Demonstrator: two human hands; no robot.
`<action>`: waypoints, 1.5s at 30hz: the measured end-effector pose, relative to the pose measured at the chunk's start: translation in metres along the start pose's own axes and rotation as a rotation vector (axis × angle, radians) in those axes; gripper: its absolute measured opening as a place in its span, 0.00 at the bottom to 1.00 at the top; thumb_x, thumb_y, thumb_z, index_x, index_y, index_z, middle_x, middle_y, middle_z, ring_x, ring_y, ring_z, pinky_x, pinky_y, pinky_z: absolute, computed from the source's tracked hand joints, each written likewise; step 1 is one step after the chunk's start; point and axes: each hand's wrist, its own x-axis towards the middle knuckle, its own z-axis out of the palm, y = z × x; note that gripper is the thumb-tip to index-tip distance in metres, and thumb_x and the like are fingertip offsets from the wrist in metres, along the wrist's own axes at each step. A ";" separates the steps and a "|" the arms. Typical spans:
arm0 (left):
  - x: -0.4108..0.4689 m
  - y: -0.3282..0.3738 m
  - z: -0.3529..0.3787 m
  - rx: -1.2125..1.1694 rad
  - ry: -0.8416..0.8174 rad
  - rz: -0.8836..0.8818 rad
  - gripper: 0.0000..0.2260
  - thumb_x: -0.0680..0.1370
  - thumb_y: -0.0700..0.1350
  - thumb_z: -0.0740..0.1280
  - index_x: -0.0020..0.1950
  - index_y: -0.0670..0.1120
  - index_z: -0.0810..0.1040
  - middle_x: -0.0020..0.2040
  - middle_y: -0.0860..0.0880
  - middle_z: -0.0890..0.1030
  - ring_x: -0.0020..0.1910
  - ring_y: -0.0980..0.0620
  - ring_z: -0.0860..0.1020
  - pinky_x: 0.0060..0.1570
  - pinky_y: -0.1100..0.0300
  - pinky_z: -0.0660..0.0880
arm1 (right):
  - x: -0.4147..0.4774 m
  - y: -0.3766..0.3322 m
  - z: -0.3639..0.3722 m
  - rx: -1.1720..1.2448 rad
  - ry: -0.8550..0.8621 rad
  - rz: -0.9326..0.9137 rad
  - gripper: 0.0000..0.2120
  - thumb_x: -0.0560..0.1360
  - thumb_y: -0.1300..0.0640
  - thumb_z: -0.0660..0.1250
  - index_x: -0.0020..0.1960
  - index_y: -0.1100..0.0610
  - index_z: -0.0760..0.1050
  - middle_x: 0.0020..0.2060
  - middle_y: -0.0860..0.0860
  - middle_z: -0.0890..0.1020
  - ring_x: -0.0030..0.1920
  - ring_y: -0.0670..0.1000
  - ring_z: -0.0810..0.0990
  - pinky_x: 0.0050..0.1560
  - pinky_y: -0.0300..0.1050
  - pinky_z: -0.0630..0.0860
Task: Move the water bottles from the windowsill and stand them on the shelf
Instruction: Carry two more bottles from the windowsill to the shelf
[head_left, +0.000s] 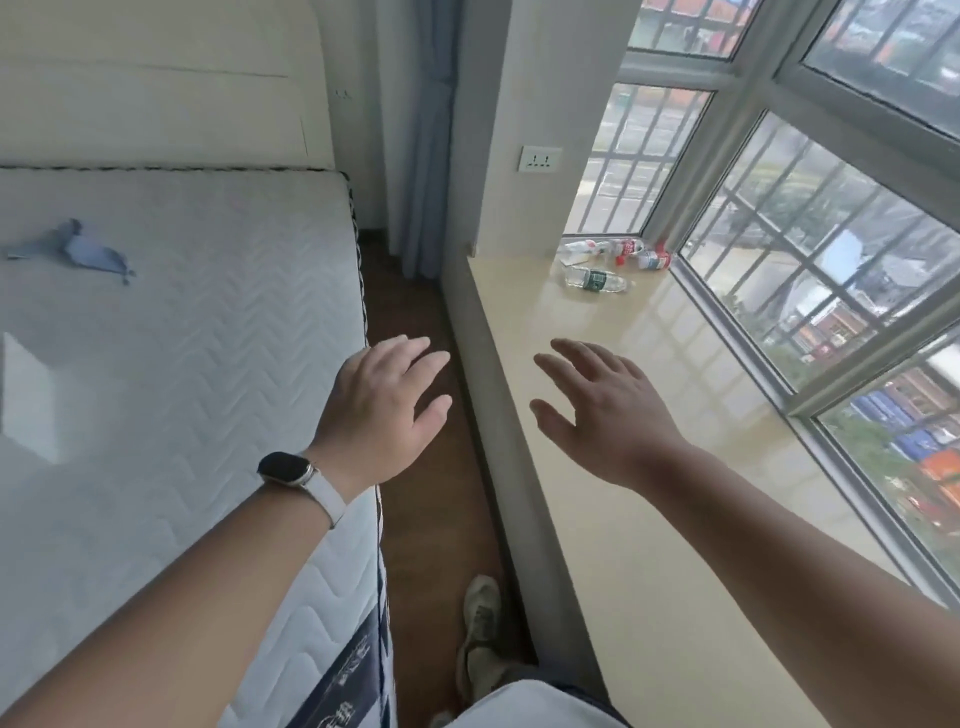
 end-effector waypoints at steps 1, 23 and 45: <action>0.005 -0.005 0.003 0.008 -0.011 -0.011 0.21 0.77 0.54 0.62 0.65 0.45 0.80 0.64 0.42 0.80 0.64 0.38 0.77 0.63 0.43 0.72 | 0.010 0.001 0.005 0.005 -0.004 -0.011 0.27 0.78 0.40 0.54 0.69 0.54 0.72 0.69 0.54 0.74 0.69 0.59 0.71 0.66 0.53 0.68; 0.223 -0.025 0.062 0.194 -0.038 -0.004 0.22 0.77 0.55 0.60 0.67 0.47 0.78 0.67 0.44 0.79 0.67 0.41 0.75 0.66 0.47 0.66 | 0.206 0.150 0.036 0.132 0.049 -0.031 0.26 0.77 0.40 0.53 0.68 0.53 0.72 0.68 0.54 0.75 0.68 0.58 0.72 0.66 0.54 0.68; 0.400 -0.189 0.126 0.131 -0.123 0.163 0.22 0.78 0.55 0.60 0.68 0.48 0.78 0.68 0.45 0.78 0.69 0.42 0.74 0.67 0.42 0.70 | 0.416 0.160 0.070 0.063 0.117 0.029 0.23 0.76 0.42 0.58 0.65 0.54 0.75 0.64 0.55 0.78 0.63 0.59 0.76 0.61 0.55 0.73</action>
